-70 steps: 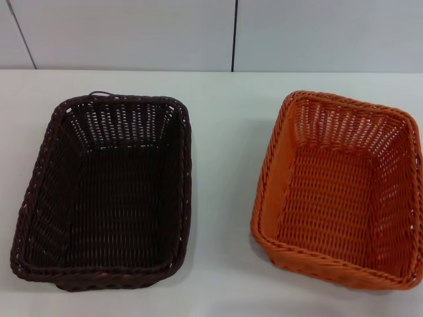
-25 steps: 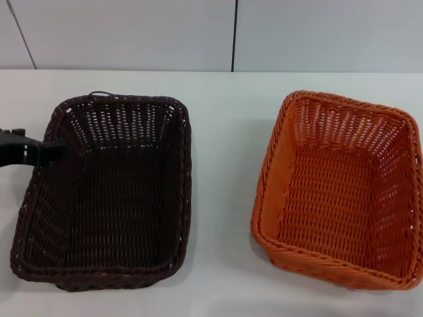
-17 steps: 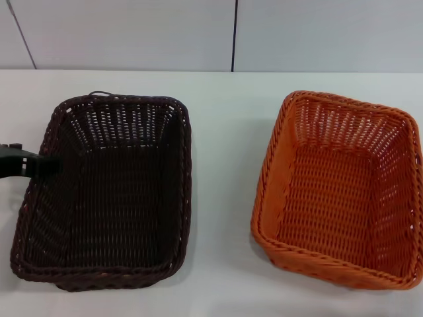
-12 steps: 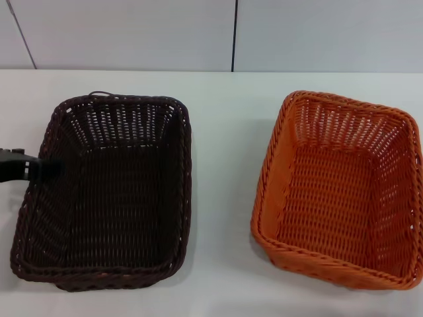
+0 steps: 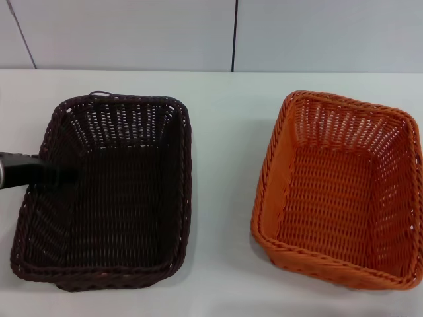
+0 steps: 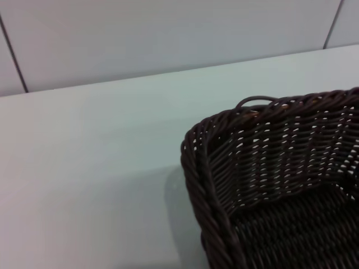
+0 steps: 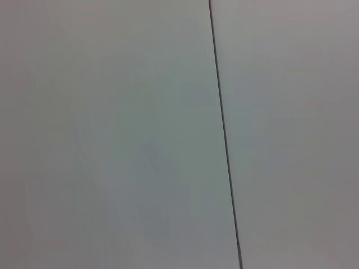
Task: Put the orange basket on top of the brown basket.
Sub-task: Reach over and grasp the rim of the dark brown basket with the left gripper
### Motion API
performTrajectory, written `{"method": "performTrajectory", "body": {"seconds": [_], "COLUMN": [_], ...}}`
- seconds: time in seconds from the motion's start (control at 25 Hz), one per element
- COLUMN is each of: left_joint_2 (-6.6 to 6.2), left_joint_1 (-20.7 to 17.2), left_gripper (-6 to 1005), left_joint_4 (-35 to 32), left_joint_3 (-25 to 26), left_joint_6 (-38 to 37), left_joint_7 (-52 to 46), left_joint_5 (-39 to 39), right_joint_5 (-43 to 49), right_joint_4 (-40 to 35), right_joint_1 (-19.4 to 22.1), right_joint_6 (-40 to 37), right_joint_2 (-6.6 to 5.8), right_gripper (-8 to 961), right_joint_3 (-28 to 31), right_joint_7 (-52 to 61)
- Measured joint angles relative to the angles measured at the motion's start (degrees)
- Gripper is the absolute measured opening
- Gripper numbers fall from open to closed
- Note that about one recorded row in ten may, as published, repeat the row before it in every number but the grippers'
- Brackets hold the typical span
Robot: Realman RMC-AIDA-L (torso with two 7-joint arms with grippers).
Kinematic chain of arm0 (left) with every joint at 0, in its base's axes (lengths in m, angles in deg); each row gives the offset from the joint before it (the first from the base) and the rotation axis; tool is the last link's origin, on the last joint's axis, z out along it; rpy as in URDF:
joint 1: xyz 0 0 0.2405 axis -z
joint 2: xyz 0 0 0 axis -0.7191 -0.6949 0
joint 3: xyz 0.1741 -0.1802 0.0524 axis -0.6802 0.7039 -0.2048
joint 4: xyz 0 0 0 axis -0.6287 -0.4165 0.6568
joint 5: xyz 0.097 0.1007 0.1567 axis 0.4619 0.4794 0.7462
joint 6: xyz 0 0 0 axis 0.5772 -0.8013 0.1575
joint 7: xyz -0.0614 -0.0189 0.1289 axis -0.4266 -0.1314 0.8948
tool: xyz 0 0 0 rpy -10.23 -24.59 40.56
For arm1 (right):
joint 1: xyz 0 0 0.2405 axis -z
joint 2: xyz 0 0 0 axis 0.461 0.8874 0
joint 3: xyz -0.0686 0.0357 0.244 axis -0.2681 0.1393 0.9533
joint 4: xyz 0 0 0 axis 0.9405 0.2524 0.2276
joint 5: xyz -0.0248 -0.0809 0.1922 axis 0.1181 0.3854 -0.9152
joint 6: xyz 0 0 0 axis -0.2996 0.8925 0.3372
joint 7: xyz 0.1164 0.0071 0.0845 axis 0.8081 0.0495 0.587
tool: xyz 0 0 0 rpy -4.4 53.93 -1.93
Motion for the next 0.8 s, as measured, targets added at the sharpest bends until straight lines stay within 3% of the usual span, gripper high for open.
{"method": "performTrajectory", "body": {"seconds": [0.36, 0.56, 0.8], "left_joint_2": [-0.32, -0.38, -0.35], "left_joint_1": [2.63, 4.4, 4.82], "left_gripper": [677, 432, 286], "left_joint_4": [-0.82, -2.87, -2.74], "left_joint_3": [-0.33, -0.24, -0.1], "left_joint_6": [1.22, 2.23, 2.73], "left_joint_7": [0.28, 1.15, 3.86], "left_joint_5": [0.0, 0.0, -0.39], "right_joint_5": [-0.3, -0.3, -0.31], "right_joint_4": [0.2, 0.36, 0.79], "right_joint_1": [-0.39, -0.57, -0.68], "right_joint_6": [0.0, 0.02, 0.05], "right_joint_2": [-0.24, -0.3, -0.38], "right_gripper": [776, 777, 777], "right_joint_3": [0.59, 0.94, 1.21], "right_joint_7": [0.0, 0.0, 0.0]}}
